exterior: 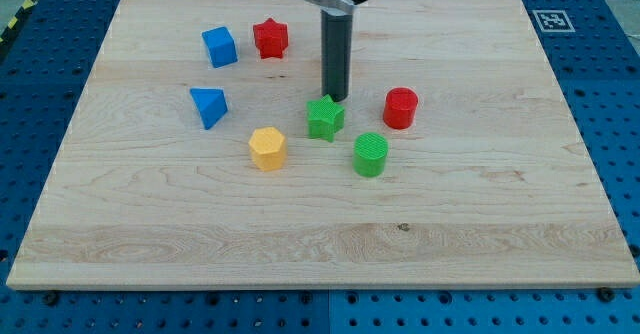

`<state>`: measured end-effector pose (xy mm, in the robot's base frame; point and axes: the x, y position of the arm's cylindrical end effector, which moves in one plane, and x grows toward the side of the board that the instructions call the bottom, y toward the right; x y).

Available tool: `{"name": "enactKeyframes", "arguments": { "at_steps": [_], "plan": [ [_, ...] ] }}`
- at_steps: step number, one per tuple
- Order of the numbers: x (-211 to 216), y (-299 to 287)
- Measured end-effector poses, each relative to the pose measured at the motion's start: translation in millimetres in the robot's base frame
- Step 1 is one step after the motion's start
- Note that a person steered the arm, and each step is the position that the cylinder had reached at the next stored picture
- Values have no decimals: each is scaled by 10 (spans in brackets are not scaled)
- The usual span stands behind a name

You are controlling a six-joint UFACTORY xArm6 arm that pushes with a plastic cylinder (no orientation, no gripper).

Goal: Slightly move the green circle downwards

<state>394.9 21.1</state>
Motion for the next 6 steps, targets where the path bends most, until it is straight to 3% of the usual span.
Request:
{"name": "enactKeyframes", "arguments": {
  "at_steps": [6],
  "plan": [
    [562, 327]
  ]
}}
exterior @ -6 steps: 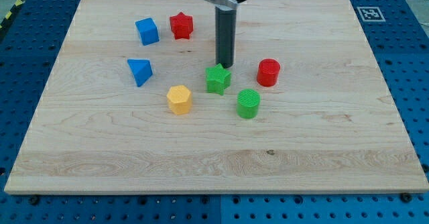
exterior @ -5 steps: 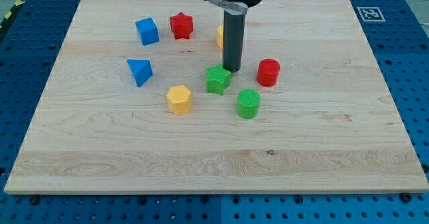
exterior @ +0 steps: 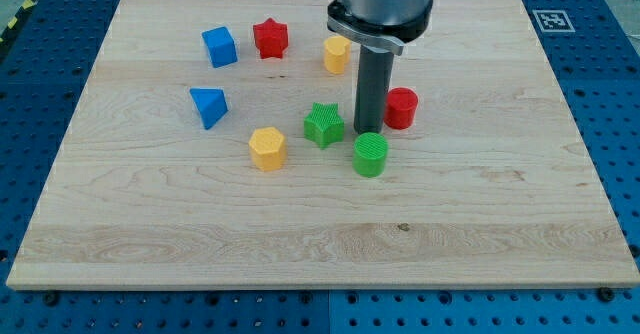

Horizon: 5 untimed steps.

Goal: Slightly move the green circle downwards

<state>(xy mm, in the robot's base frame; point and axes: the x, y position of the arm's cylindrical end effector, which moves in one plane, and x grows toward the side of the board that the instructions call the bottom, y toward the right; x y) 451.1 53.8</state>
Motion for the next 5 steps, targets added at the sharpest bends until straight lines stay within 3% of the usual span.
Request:
{"name": "enactKeyframes", "arguments": {
  "at_steps": [4, 5],
  "plan": [
    [253, -85],
    [253, -422]
  ]
}}
